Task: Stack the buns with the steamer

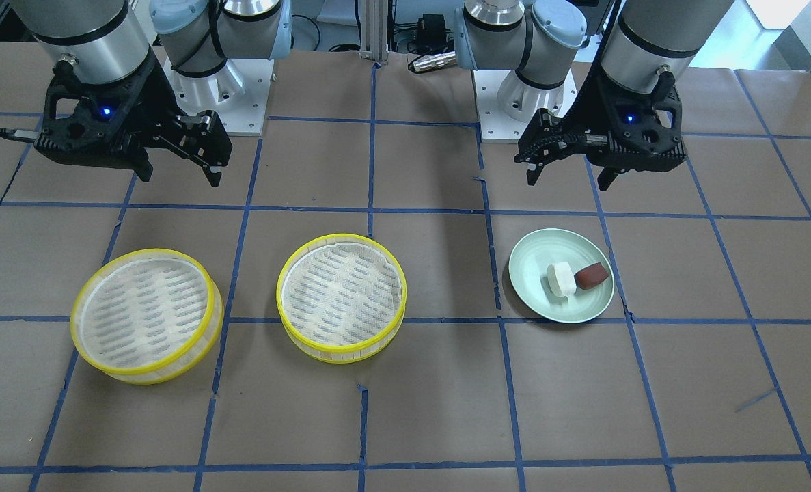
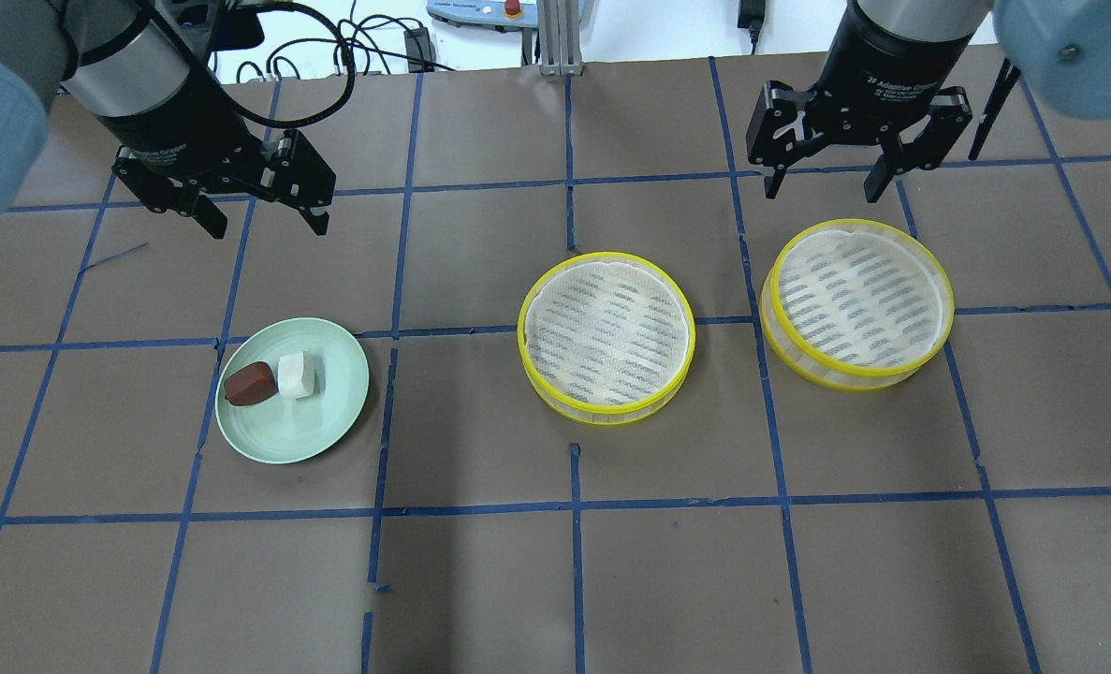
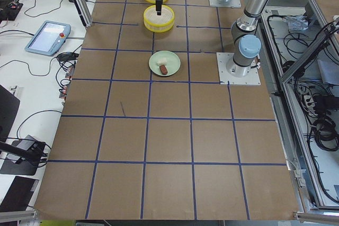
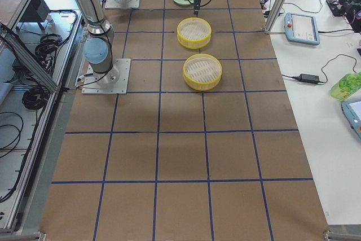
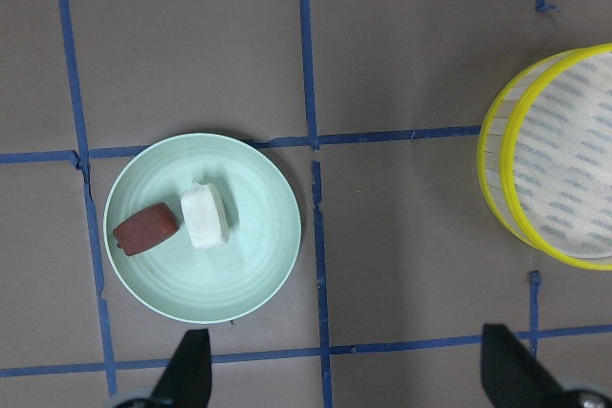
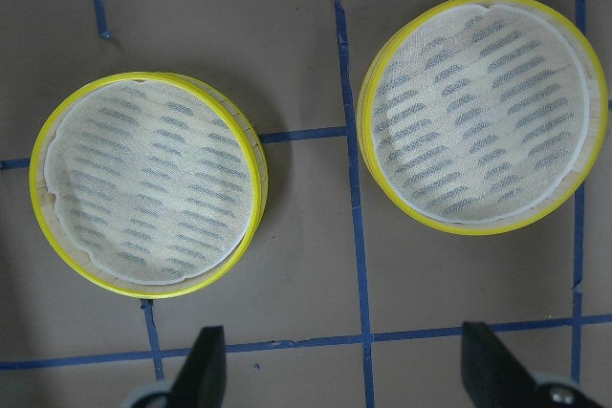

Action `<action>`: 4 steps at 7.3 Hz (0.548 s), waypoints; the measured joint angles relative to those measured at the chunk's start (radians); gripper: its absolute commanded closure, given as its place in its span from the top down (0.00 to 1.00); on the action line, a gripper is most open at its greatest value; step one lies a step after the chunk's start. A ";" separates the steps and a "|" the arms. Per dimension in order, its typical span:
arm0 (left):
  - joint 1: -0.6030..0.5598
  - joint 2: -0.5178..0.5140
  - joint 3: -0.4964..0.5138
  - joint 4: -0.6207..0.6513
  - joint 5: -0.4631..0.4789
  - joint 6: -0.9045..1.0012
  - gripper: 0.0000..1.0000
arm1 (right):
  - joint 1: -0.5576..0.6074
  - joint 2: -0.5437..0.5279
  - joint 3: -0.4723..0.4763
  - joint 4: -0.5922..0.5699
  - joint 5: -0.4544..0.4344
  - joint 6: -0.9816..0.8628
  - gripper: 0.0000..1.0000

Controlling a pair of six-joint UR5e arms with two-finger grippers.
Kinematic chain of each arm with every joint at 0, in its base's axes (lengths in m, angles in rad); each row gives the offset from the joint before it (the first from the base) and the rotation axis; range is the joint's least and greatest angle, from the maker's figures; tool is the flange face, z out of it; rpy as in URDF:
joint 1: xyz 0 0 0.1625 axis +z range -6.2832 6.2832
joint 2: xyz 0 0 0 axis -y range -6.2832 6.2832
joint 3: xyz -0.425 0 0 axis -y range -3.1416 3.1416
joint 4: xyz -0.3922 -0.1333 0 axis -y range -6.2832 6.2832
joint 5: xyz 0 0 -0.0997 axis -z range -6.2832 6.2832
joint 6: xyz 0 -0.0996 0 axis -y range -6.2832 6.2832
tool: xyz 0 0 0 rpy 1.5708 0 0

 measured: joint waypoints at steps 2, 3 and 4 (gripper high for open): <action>-0.002 0.008 -0.006 -0.002 0.001 0.000 1.00 | 0.000 0.000 0.000 -0.001 0.000 0.000 0.89; -0.002 0.011 -0.008 -0.005 0.001 0.001 1.00 | 0.000 0.000 0.000 0.000 0.000 0.000 0.90; -0.002 0.015 -0.010 -0.008 0.001 0.004 1.00 | -0.002 0.001 0.000 0.001 0.001 0.000 0.90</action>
